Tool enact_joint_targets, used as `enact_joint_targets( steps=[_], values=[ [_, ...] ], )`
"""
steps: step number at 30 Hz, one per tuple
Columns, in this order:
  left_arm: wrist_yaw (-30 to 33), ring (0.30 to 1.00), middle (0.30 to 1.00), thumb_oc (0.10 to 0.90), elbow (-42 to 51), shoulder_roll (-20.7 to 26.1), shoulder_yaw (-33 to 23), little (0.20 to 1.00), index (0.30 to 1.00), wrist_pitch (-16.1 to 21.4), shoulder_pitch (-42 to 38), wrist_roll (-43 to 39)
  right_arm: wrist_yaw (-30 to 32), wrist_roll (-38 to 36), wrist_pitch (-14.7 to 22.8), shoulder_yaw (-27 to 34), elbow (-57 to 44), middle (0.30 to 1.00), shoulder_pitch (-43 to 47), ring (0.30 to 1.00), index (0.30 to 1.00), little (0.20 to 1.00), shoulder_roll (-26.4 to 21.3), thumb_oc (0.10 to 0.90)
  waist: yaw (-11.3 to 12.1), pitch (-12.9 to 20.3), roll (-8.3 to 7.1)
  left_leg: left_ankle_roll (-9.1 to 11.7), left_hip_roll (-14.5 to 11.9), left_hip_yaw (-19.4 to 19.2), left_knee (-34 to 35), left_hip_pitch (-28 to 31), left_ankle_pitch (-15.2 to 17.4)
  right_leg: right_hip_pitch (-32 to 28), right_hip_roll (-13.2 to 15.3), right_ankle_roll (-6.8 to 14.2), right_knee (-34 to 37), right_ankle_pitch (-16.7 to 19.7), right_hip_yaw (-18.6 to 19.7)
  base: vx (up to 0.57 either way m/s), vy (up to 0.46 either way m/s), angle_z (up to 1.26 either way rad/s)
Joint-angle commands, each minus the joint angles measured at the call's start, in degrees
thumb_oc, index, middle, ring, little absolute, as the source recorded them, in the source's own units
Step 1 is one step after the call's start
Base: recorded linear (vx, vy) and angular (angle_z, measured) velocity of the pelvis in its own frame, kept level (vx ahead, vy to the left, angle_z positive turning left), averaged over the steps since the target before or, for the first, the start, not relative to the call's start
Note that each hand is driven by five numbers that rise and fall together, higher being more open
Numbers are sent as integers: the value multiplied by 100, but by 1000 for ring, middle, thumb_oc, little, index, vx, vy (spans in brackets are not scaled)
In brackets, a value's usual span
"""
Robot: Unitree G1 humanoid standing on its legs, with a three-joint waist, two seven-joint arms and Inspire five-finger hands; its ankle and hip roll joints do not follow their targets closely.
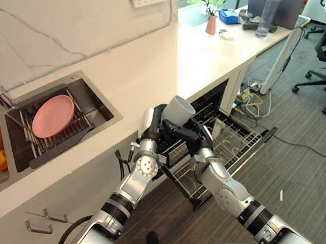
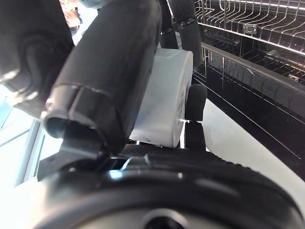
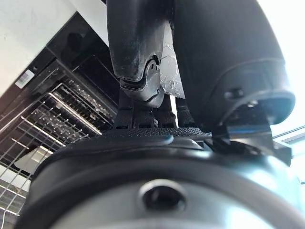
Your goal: Place the dishes in the dishwasher.
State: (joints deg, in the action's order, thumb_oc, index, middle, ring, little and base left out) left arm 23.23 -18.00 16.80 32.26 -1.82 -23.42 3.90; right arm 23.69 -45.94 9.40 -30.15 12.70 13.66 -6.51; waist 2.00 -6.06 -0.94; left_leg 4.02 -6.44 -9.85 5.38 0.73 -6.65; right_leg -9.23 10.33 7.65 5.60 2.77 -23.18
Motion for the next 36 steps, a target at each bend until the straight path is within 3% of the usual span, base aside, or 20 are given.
enact_joint_targets(
  steps=[1,2,3,9,19,25,27,28,29,31,36],
  values=[
    [-656,380,380,453,893,-85,551,380,380,793,-188,-408,-32,233,1006,1458,-841,300,1873,300,300,300,416,400,242,197,141,281,-333,22,-80,695,699,117,465,461,-115,111,-220,0,0,0],
    [-726,796,796,731,1125,8,440,796,796,765,-47,-505,80,302,1057,1607,-1001,300,1800,300,300,300,398,400,252,230,154,293,-348,23,-78,723,701,96,460,462,-107,88,-253,14,-3,6],
    [-766,900,900,800,1231,33,392,900,900,782,-30,-583,120,326,1077,1697,-1071,300,1792,300,300,300,391,400,253,236,162,292,-345,28,-80,725,698,98,456,465,-108,83,-258,9,-6,8],
    [-827,900,900,800,1406,85,325,900,900,800,6,-710,215,476,1137,1866,-1384,300,1695,300,300,300,357,400,233,250,159,290,-351,29,-70,723,687,80,456,455,-112,76,-295,-8,-7,6],
    [-956,900,900,800,1824,459,-56,900,900,923,721,-886,551,798,1430,2454,-2018,300,1429,300,300,300,247,400,257,266,178,284,-331,59,-56,731,693,59,437,436,-103,76,-316,0,0,0],
    [-1092,900,900,800,2025,697,-402,900,900,1025,1194,-1205,364,1009,1253,2454,-2180,300,1145,300,300,300,16,400,277,233,163,280,-326,85,-53,699,672,93,435,440,-105,88,-326,0,0,0],
    [-1629,900,900,800,2254,869,-700,900,900,1023,1776,-2134,-59,1164,913,2512,-2172,300,810,300,300,300,-359,400,279,190,153,276,-325,93,-47,658,659,109,442,442,-111,87,-331,0,0,0],
    [-1629,900,900,800,2254,869,-700,900,900,1023,1776,-2134,-59,1164,913,2512,-2172,300,810,300,300,300,-359,400,279,190,153,276,-325,93,-47,658,659,109,442,442,-111,87,-331,0,0,0],
    [-2112,900,900,800,2476,1023,-1044,900,900,890,2408,-2834,-458,1000,733,2555,-2044,300,359,300,300,300,-651,400,262,200,147,278,-331,75,-38,651,657,103,442,444,-114,79,-339,0,0,0],
    [-2507,900,900,800,2425,1098,-1366,900,900,679,3039,-3397,-836,968,468,2639,-1857,300,-104,300,300,300,-899,400,249,172,148,282,-341,69,-38,650,645,92,425,436,-123,68,-348,0,0,0],
    [-3080,900,900,800,1714,911,-2008,900,900,53,4439,-4617,-1386,1174,-23,2925,-1312,300,-830,300,300,300,-1199,400,285,116,150,288,-362,131,-46,584,609,83,394,413,-135,29,-415,-7,-11,2]
  ],
)
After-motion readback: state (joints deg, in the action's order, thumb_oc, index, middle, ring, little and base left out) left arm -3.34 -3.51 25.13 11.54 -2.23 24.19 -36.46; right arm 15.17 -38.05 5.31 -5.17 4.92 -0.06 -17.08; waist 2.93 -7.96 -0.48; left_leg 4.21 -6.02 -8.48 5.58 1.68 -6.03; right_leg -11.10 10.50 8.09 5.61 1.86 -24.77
